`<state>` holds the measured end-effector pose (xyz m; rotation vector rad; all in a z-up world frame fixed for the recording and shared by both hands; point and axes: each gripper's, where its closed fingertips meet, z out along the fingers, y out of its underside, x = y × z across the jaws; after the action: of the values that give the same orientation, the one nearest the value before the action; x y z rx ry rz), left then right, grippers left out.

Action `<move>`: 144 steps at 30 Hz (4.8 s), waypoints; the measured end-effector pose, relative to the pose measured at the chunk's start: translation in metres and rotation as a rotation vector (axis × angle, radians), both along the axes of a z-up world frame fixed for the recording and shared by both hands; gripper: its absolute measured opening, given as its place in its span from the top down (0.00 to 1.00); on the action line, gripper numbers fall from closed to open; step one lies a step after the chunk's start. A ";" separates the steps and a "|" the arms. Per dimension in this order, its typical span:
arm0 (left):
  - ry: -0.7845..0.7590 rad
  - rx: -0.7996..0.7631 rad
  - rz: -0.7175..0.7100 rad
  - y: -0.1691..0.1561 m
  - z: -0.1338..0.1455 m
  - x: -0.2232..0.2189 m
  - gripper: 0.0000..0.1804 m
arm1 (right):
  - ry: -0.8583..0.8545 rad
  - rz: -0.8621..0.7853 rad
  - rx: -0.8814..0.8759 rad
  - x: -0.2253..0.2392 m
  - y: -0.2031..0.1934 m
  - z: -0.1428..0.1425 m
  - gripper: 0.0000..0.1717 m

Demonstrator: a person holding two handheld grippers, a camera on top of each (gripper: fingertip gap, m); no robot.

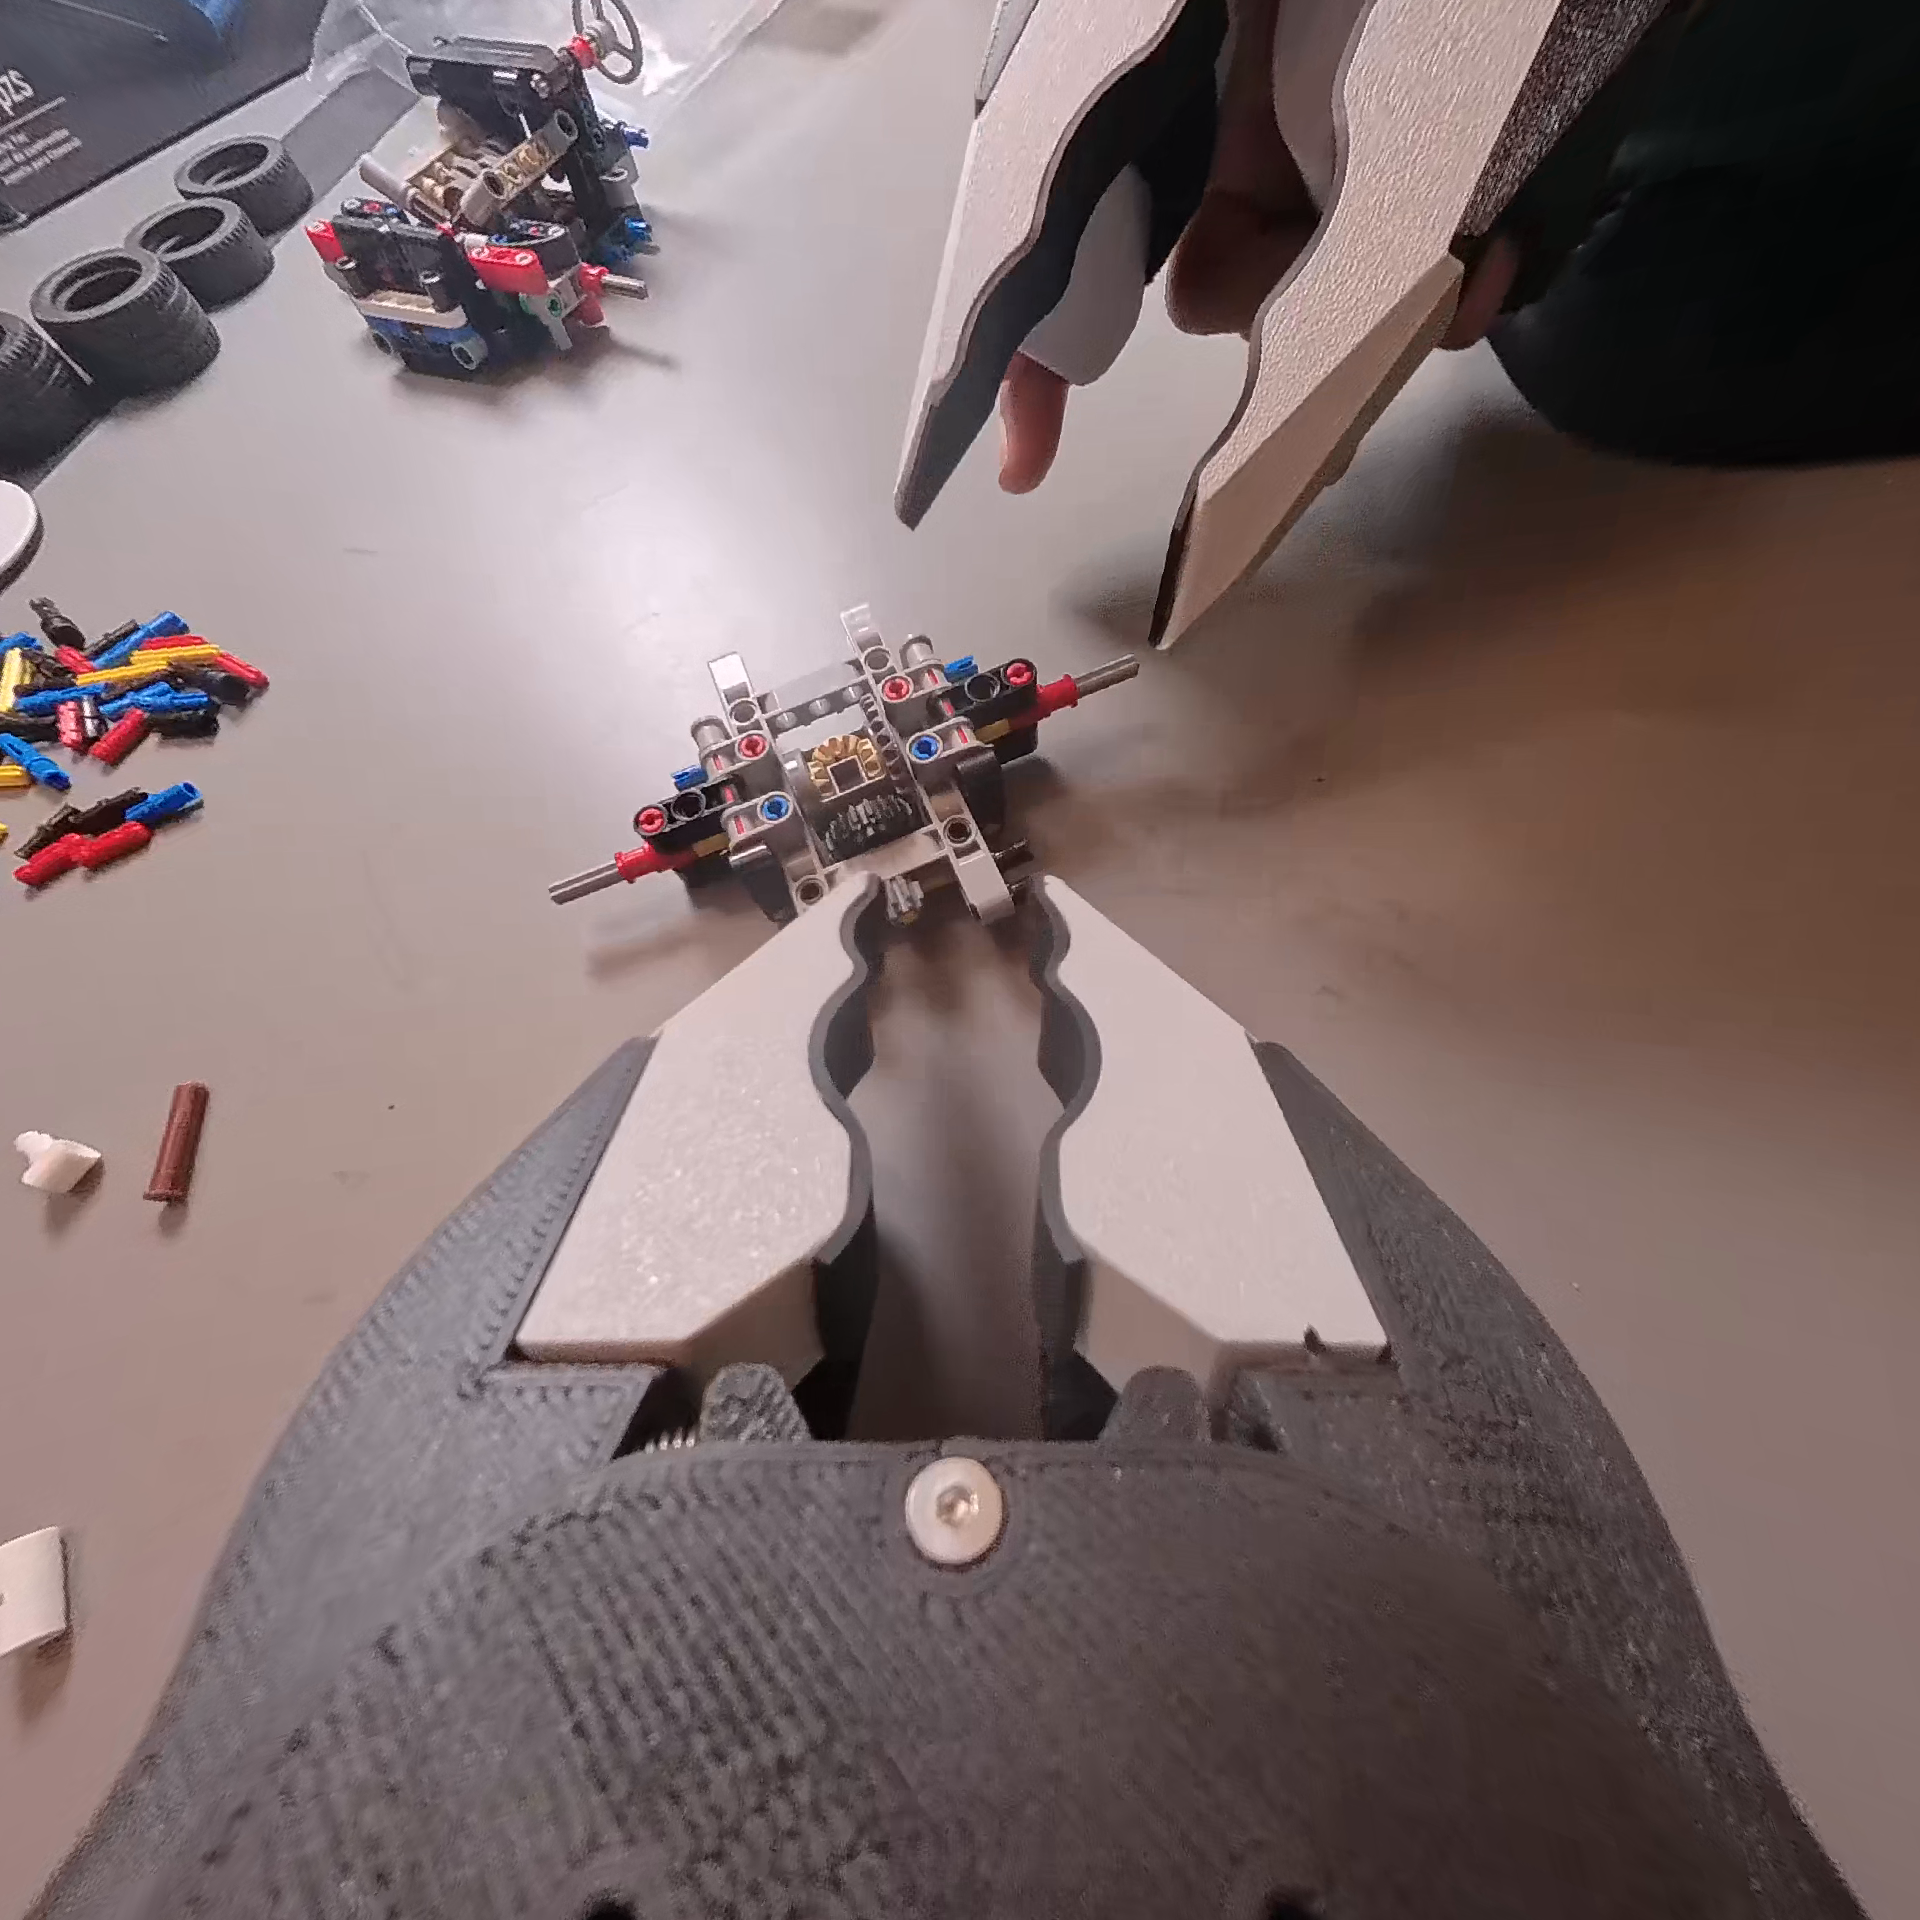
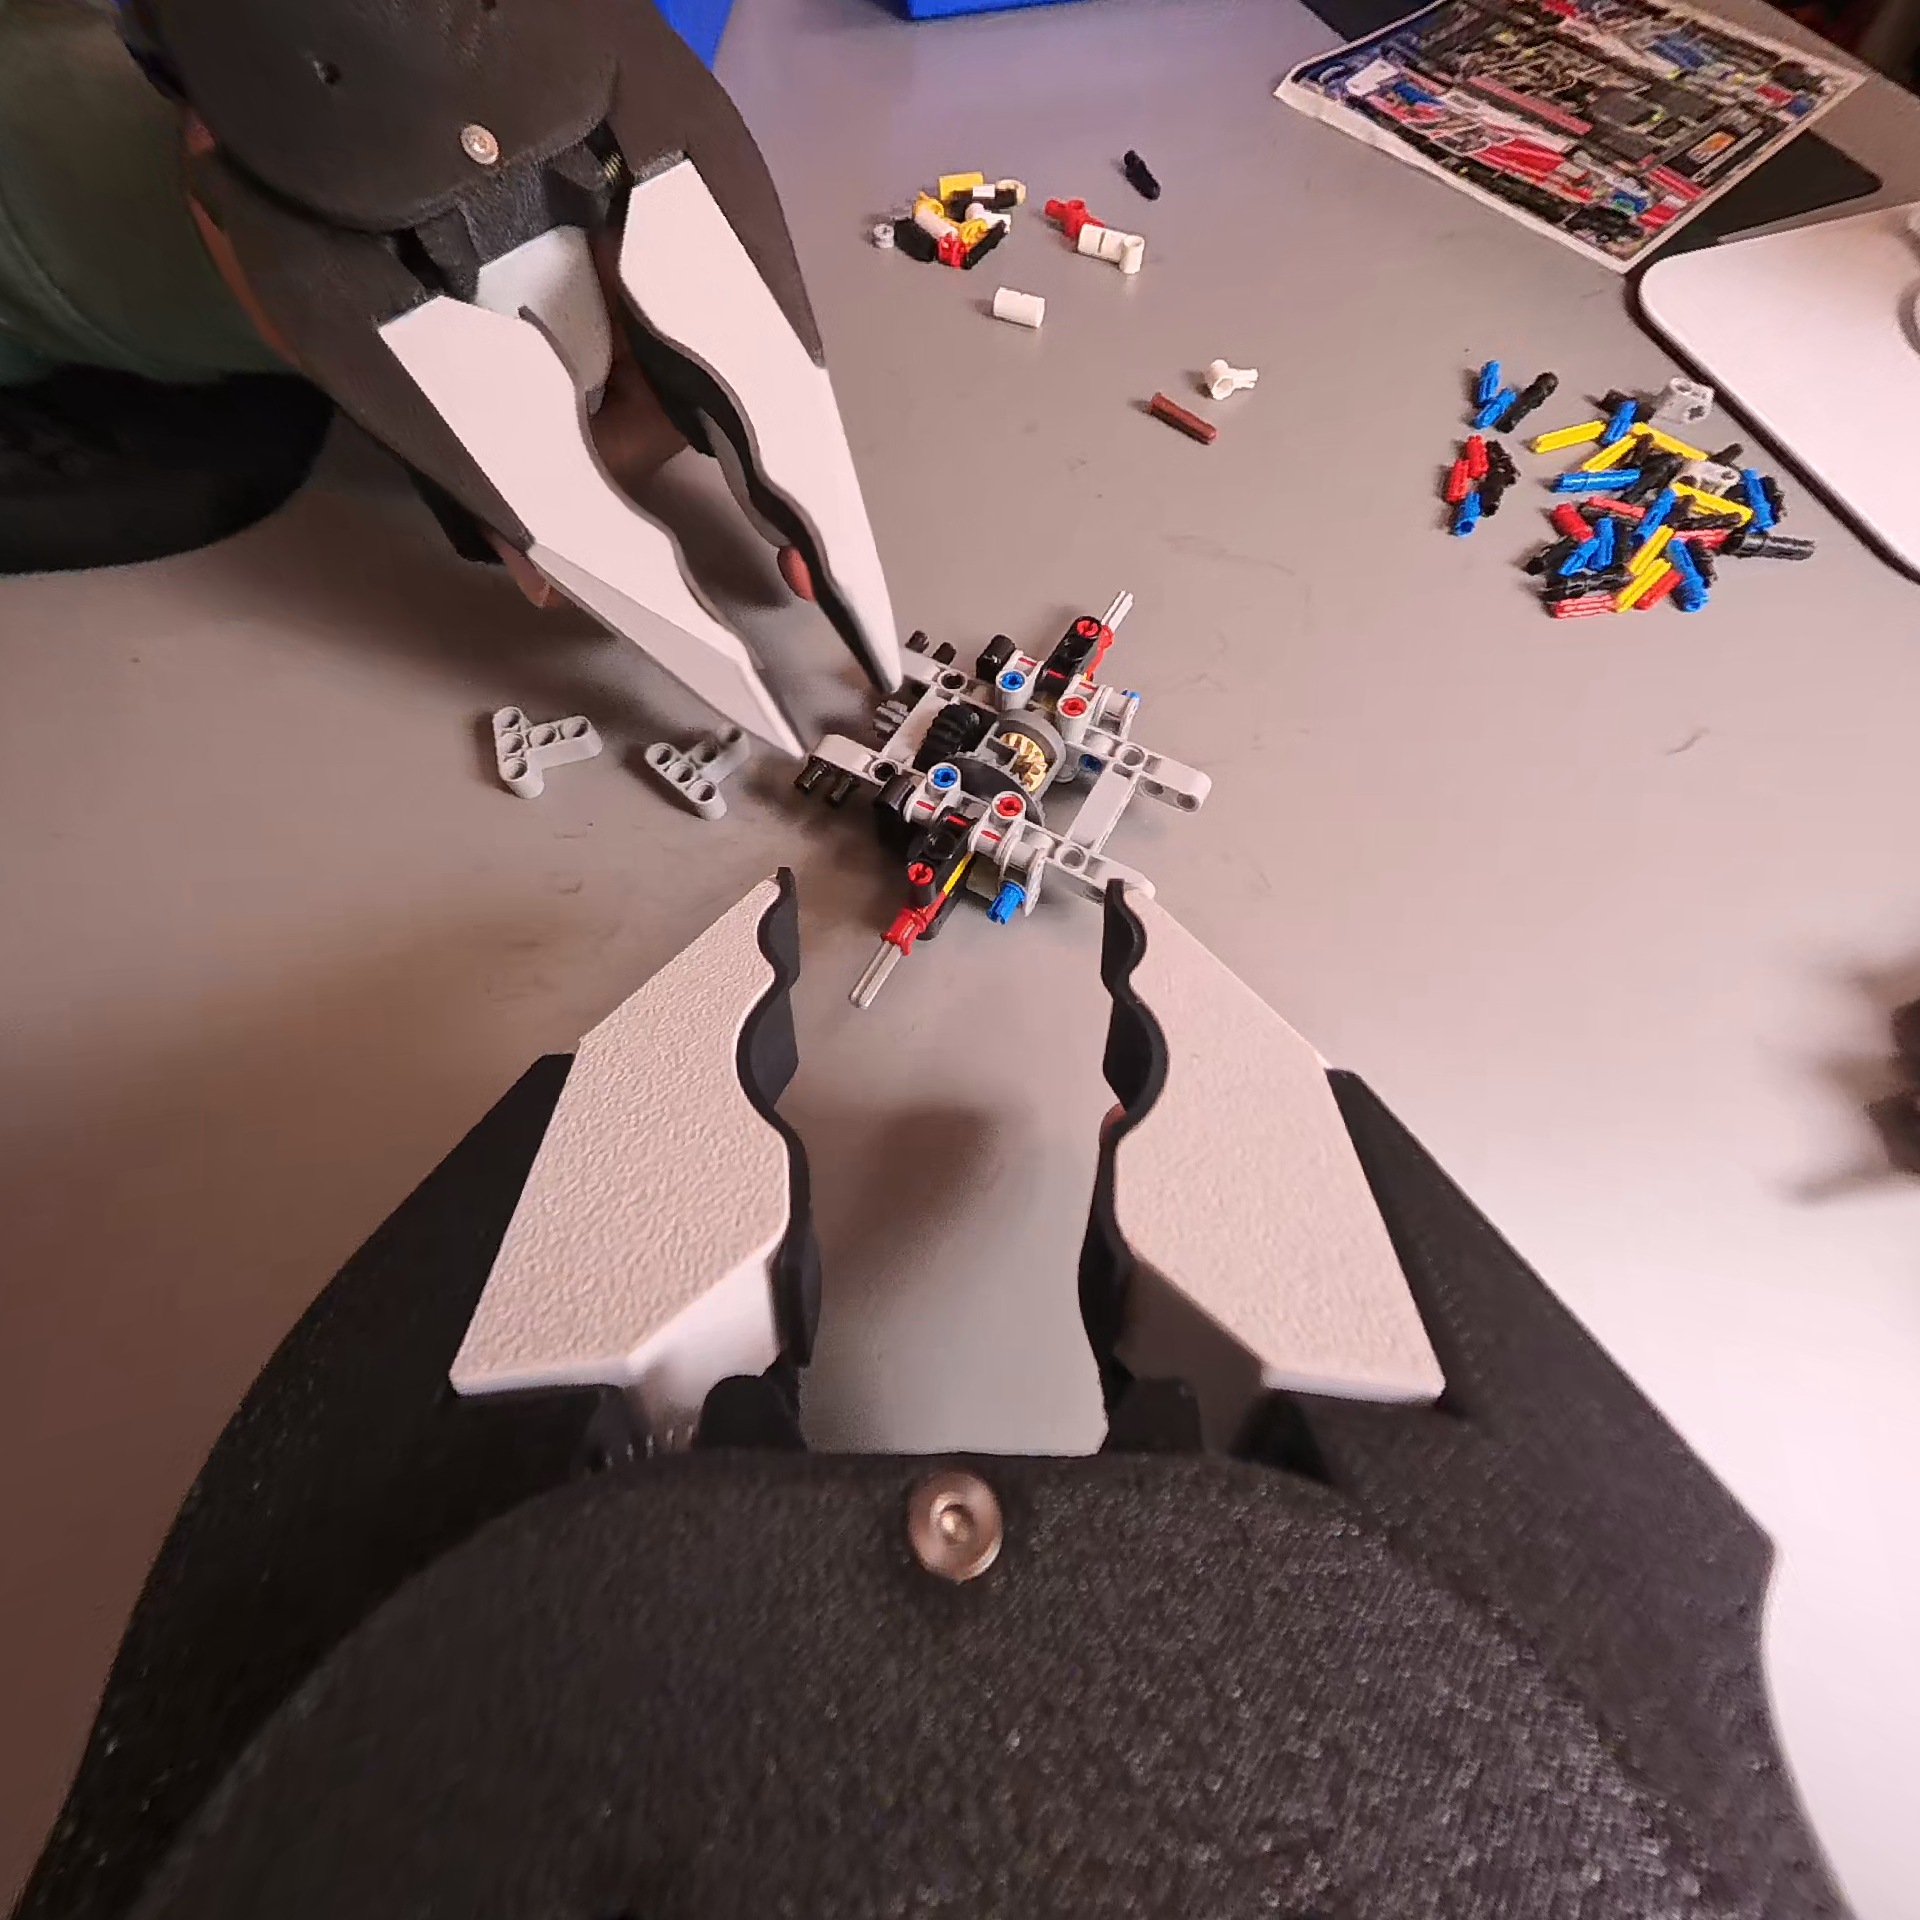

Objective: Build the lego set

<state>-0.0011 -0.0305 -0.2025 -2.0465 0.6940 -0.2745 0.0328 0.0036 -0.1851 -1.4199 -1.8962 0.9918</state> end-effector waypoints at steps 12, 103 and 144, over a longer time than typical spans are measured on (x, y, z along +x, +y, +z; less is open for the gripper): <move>0.060 0.026 0.051 0.003 -0.002 -0.016 1.00 | 0.061 -0.074 0.036 -0.001 0.022 0.005 0.69; -0.290 0.364 -0.271 -0.029 0.080 0.043 0.88 | 0.271 0.305 -0.429 0.007 -0.075 0.056 0.94; -0.311 0.442 -0.315 -0.034 0.089 0.051 0.95 | 0.328 0.292 -0.394 0.005 -0.071 0.063 0.85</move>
<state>0.0497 -0.0649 -0.1130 -1.4347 0.7983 -0.5546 0.0375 -0.0674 -0.1225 -1.1034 -1.7518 1.7020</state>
